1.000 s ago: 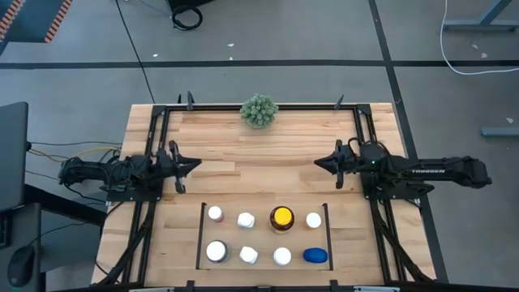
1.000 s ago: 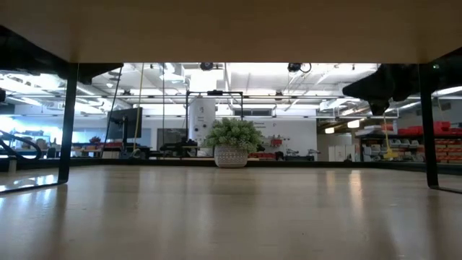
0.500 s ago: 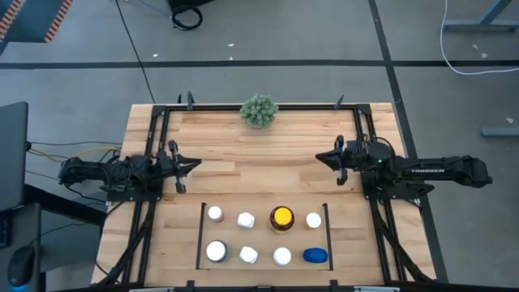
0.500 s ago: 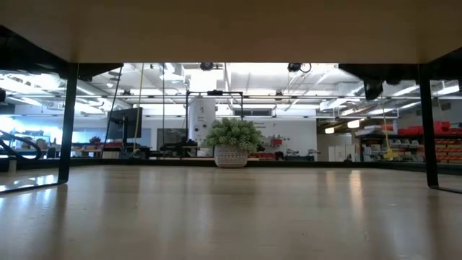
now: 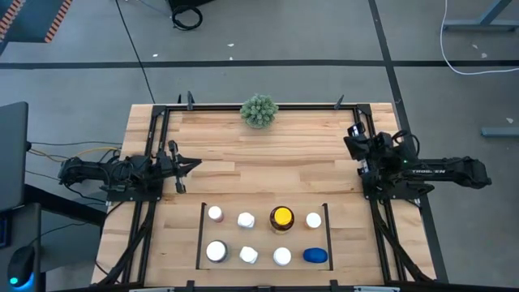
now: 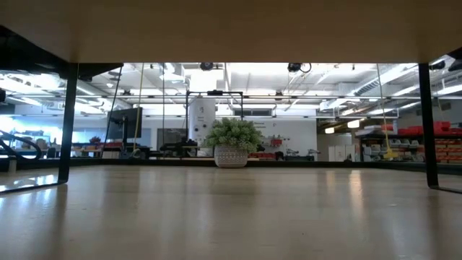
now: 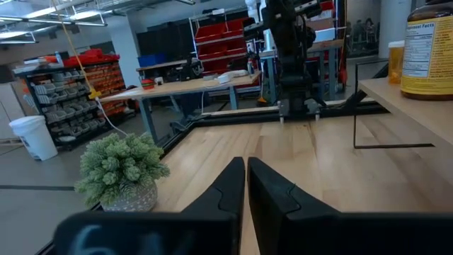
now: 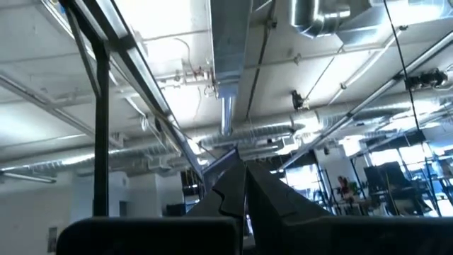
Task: Pick and place medicine bottles onto shelf by color
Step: Return to Home Position
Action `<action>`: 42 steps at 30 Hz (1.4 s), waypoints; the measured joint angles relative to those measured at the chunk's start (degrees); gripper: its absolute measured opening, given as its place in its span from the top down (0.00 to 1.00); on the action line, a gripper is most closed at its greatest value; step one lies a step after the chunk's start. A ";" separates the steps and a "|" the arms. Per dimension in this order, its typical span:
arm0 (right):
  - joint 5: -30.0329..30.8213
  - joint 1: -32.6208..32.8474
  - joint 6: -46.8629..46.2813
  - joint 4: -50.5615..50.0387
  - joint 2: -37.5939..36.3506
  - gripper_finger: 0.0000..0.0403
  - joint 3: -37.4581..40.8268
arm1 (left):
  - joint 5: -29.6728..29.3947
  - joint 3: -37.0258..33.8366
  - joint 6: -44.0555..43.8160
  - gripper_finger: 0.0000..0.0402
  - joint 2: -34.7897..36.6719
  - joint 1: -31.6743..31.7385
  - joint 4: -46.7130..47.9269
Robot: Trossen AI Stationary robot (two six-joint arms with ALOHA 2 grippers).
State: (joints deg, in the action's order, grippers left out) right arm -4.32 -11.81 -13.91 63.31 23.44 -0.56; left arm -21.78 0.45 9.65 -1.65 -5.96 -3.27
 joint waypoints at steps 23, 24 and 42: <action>0.00 4.81 0.00 -19.82 -12.49 0.95 -0.81 | -0.04 -0.04 -0.02 0.94 0.20 0.01 -0.39; 0.00 5.10 0.00 -22.46 -12.72 0.95 -0.81 | -0.04 -0.04 -0.02 0.93 0.20 -0.01 -0.39; -0.04 19.07 0.00 -54.02 -16.89 0.95 0.09 | 0.02 -0.04 -0.02 0.93 1.33 0.01 0.04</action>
State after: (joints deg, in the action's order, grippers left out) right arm -4.36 7.25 -13.91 9.29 6.55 -0.47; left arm -21.76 0.40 9.63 -0.32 -5.96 -3.23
